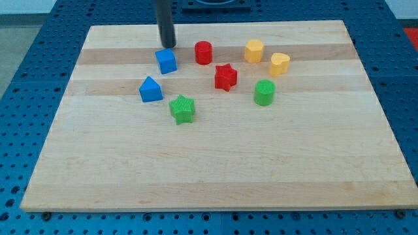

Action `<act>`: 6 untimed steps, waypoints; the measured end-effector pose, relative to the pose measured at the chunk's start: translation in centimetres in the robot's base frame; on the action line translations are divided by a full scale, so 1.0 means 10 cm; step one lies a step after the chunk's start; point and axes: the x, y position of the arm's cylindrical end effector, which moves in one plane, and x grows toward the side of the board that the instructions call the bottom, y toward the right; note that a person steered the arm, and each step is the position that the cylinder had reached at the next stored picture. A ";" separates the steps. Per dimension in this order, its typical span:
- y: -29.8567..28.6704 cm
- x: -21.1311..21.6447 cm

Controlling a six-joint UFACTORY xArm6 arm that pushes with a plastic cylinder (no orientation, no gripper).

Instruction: Slightly move down the cube towards the triangle

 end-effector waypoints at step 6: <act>0.04 0.23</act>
